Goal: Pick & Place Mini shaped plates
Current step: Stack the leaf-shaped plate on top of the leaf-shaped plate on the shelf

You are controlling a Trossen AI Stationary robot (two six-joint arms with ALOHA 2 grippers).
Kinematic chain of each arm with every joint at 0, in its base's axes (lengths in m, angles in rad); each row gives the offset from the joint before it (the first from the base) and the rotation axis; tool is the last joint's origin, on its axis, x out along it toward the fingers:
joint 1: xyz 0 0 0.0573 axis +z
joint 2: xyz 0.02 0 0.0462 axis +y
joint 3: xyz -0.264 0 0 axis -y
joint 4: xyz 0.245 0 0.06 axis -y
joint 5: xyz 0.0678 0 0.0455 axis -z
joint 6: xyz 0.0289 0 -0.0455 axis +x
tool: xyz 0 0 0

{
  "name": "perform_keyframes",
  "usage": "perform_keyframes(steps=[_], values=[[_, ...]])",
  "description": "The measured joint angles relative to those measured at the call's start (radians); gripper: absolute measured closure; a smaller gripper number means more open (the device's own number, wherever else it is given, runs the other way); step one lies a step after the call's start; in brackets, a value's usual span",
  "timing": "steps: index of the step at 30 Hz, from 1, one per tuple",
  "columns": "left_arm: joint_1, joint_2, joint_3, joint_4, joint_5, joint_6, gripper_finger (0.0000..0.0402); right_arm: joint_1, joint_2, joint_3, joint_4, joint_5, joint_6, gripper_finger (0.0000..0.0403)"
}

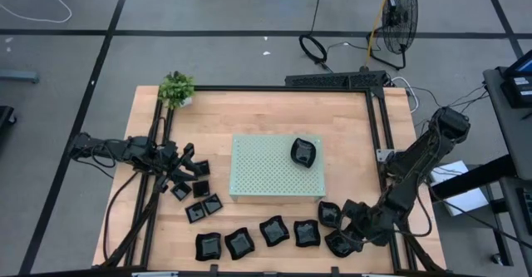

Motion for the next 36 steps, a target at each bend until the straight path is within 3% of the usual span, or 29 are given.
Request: perform_keyframes(steps=[13,36], values=[[0.000,0.000,0.000,0.000,0.000,0.000,0.0272,0.000,0.027,0.000,-0.066,-0.019,-0.055,0.0257],[0.000,0.000,0.000,0.000,0.000,0.000,0.0272,0.000,0.150,-0.001,-0.004,-0.056,-0.122,0.0270]])
